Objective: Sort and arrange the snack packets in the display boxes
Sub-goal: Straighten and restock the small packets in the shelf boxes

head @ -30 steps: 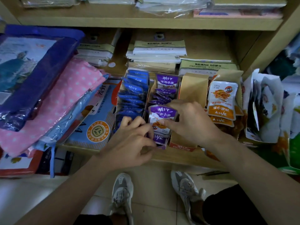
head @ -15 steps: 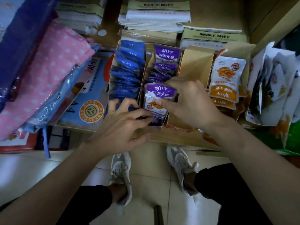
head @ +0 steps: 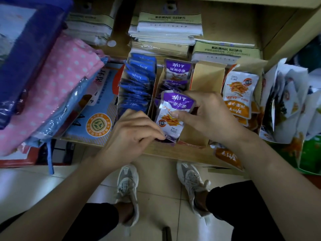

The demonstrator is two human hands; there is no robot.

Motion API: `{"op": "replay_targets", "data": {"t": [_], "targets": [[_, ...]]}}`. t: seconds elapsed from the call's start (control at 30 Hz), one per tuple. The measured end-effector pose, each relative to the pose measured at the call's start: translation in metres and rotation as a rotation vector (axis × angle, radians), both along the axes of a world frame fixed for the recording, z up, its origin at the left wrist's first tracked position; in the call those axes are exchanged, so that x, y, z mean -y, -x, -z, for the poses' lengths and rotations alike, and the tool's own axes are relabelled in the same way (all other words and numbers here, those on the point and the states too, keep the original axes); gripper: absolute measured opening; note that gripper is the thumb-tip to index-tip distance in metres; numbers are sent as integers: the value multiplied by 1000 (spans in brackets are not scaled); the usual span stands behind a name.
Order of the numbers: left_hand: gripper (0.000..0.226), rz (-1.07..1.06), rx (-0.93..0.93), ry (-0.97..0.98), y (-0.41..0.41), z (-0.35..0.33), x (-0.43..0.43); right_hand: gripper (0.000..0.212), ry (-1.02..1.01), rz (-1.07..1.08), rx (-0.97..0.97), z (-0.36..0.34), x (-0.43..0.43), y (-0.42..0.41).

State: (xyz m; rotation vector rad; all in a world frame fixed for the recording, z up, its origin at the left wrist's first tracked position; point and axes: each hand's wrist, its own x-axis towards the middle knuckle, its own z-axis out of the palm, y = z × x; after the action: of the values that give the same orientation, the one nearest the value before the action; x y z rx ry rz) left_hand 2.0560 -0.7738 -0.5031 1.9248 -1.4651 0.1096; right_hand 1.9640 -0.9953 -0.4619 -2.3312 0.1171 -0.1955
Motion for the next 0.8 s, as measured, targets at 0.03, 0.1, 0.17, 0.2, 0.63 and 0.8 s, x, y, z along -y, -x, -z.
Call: {"op": "replay_targets", "data": {"t": [0.03,0.1,0.17,0.2,0.63,0.8], "targets": [[21,8,-42,28,1,-5,2,39,8,9,28,-1,1,0],[22,33,-121,81,2,-14,4,39,47,28,76,-1,2,-2],[21,15,-184,120,2,-23,4,39,72,21,85,-1,3,-5],[15,-12,-201,132,2,-25,4,39,78,13,89,-1,3,-7],[7,-224,-116,255,-11,-22,35,56,-27,-88,-74,2,3,-15],[8,-236,45,198,-6,-13,22,54,153,-148,-1,16,0,-21]]}}
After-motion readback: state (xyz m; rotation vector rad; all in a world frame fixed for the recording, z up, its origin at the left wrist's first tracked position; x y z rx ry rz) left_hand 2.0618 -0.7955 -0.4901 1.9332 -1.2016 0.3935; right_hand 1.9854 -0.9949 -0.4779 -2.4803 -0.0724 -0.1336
